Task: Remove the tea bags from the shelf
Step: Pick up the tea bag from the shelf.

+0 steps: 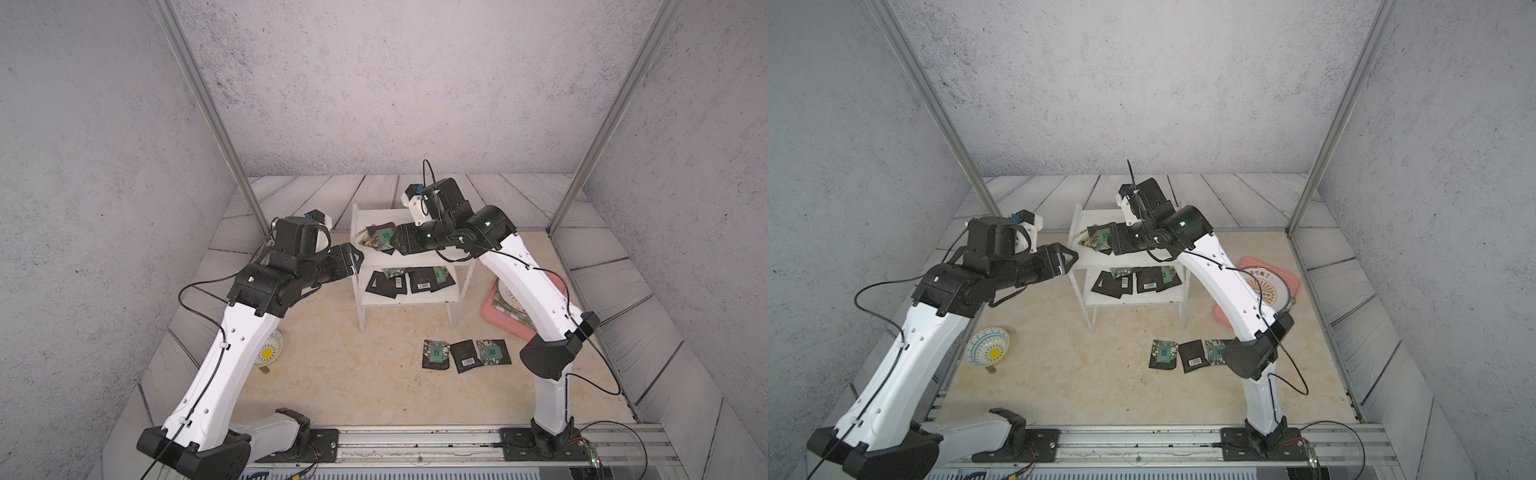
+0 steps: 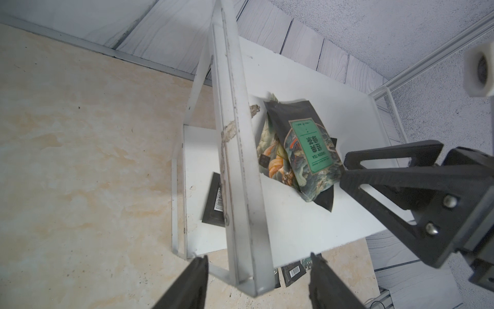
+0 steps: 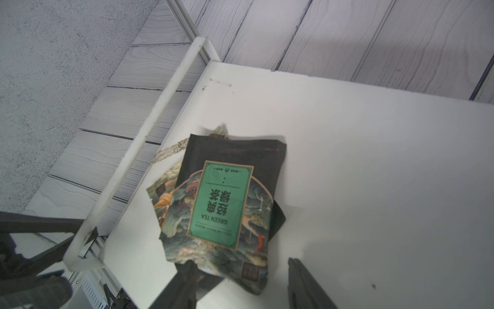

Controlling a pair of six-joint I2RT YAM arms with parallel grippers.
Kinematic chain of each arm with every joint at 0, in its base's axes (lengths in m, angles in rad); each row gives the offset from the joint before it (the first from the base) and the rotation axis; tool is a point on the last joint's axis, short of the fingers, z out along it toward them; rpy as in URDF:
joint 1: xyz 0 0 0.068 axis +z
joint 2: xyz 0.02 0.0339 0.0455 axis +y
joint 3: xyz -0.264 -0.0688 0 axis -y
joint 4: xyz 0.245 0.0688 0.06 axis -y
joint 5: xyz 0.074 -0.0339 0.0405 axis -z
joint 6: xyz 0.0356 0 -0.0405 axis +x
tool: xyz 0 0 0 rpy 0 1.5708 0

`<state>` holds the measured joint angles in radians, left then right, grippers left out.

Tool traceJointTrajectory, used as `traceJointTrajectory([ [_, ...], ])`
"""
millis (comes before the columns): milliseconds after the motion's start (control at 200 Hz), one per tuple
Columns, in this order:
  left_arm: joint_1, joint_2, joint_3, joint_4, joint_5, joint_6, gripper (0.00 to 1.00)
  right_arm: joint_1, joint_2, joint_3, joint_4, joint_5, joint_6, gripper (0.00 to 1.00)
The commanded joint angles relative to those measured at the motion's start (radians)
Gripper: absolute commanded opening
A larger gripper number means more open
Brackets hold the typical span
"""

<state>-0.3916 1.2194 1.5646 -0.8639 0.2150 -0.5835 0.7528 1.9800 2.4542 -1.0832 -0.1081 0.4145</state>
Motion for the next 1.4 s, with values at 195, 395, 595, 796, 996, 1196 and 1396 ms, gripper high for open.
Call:
traceJointTrajectory([
  [195, 0.011, 0.000, -0.034, 0.034, 0.023, 0.000, 0.64, 0.037, 0.102, 0.004, -0.078, 0.138, -0.040, 0.56],
  [395, 0.013, -0.001, -0.043, 0.040, 0.021, 0.000, 0.64, 0.077, 0.122, -0.009, -0.120, 0.244, -0.080, 0.54],
  [595, 0.015, -0.003, -0.056, 0.050, 0.023, -0.005, 0.64, 0.091, 0.102, -0.085, -0.126, 0.275, -0.084, 0.48],
  [796, 0.019, -0.008, -0.072, 0.059, 0.024, -0.011, 0.64, 0.091, 0.052, -0.191, -0.101, 0.299, -0.087, 0.42],
  [996, 0.020, -0.008, -0.072, 0.062, 0.027, -0.013, 0.64, 0.091, 0.020, -0.228, -0.100, 0.327, -0.087, 0.30],
  [1196, 0.022, -0.006, -0.079, 0.072, 0.033, -0.021, 0.64, 0.091, 0.009, -0.229, -0.093, 0.347, -0.095, 0.26],
  [1396, 0.022, -0.008, -0.077, 0.066, 0.033, -0.019, 0.64, 0.089, -0.009, -0.240, -0.117, 0.404, -0.113, 0.25],
])
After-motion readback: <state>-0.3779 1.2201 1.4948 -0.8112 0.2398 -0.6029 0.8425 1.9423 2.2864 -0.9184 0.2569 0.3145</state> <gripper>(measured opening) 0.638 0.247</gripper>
